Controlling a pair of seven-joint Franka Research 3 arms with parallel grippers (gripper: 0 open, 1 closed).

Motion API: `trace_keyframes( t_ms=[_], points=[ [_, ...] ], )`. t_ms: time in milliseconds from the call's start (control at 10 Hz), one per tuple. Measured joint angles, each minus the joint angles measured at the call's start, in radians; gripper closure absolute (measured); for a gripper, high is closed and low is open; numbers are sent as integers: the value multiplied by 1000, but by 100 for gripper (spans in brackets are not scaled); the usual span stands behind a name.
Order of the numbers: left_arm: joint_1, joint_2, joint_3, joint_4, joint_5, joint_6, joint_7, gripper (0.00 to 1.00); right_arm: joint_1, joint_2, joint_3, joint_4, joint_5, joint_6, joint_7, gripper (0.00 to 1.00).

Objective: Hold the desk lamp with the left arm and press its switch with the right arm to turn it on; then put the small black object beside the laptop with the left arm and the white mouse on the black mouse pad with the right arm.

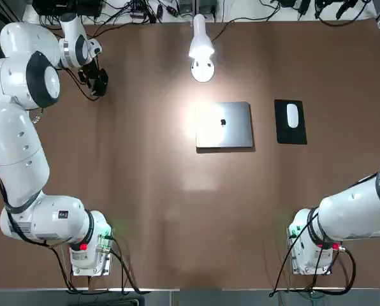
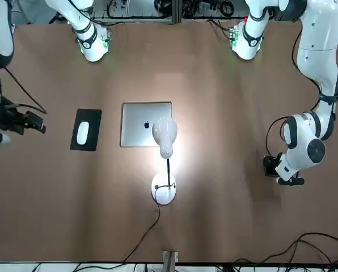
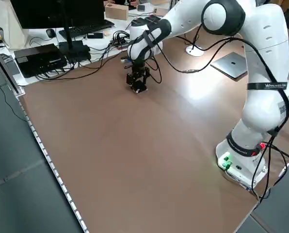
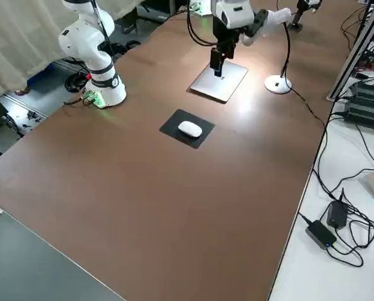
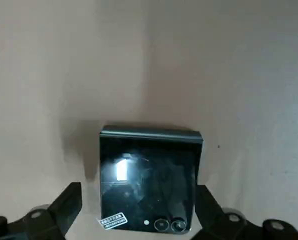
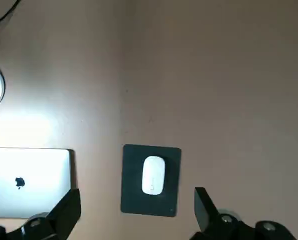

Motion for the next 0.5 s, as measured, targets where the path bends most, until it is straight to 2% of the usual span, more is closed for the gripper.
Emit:
trace_keyframes(
  t_ms=[200, 500],
  points=[
    [-1, 6, 0, -2, -15, 16, 0, 0, -8, 6, -3, 69, -14, -3, 2, 0],
    [-1, 15, -1, -4, -19, 19, 0, 3, -21, 15, -4, 89, -15, -7, 2, 0]
  ],
)
